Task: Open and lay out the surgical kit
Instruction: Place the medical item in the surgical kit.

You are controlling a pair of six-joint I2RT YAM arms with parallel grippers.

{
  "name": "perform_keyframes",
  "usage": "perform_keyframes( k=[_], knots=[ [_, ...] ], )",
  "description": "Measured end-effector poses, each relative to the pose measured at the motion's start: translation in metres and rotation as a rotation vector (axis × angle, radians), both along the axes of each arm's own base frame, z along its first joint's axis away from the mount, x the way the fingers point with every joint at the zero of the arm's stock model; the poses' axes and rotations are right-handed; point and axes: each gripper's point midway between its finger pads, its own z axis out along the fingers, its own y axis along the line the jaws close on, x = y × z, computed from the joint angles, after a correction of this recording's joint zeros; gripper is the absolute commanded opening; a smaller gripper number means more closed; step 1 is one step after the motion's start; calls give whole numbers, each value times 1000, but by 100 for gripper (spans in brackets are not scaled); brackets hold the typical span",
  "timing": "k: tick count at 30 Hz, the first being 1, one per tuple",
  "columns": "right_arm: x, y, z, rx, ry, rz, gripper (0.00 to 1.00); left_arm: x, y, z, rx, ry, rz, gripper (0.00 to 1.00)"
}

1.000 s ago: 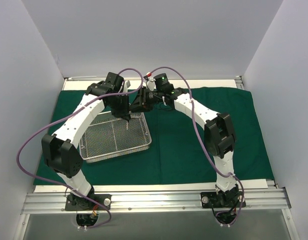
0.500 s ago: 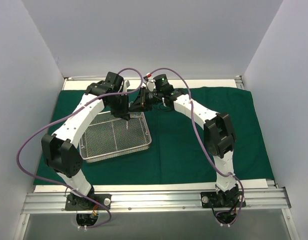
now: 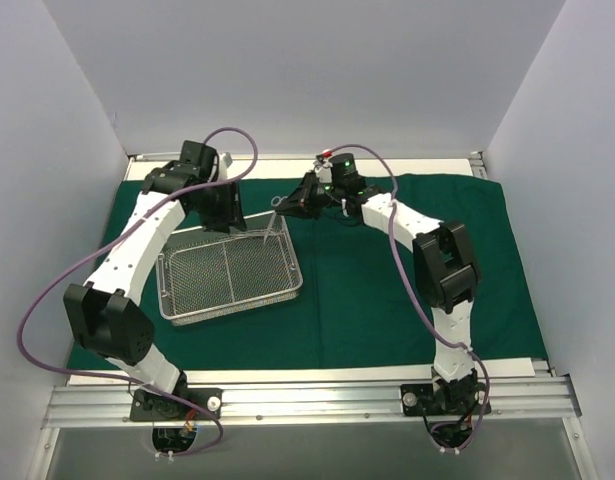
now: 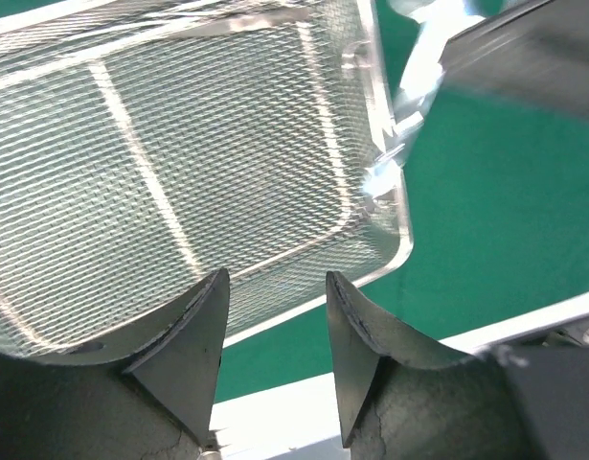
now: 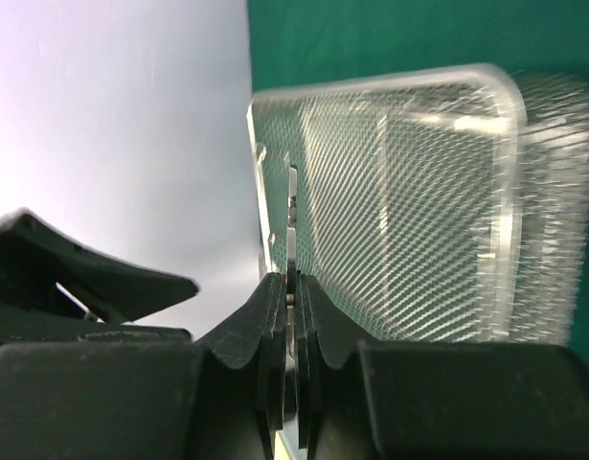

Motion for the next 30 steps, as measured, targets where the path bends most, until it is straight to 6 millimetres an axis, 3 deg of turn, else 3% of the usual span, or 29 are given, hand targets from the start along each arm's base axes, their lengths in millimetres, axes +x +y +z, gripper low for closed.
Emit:
perform_keyframes(
  k=[3,7,14,19,22,26,30],
  knots=[
    [16,-26,-5,-15,11,-99,0,-7,22,1,26,-18,31,54],
    [46,-83,-14,-29,44,-297,0,-18,43,-2,56,-28,43,53],
    [105,-221,-31,-30,58,-711,0,-28,59,-17,60,5,44,53],
    [119,-316,-51,-57,78,-929,0,-28,67,-24,44,21,48,53],
    [125,-359,-53,-60,66,-1021,0,-26,72,-24,34,18,60,53],
    [133,-379,-59,-51,44,-1063,0,-25,74,-23,24,15,65,53],
    [133,-381,-84,-48,72,-1077,0,-25,74,-24,20,20,65,53]
  ],
)
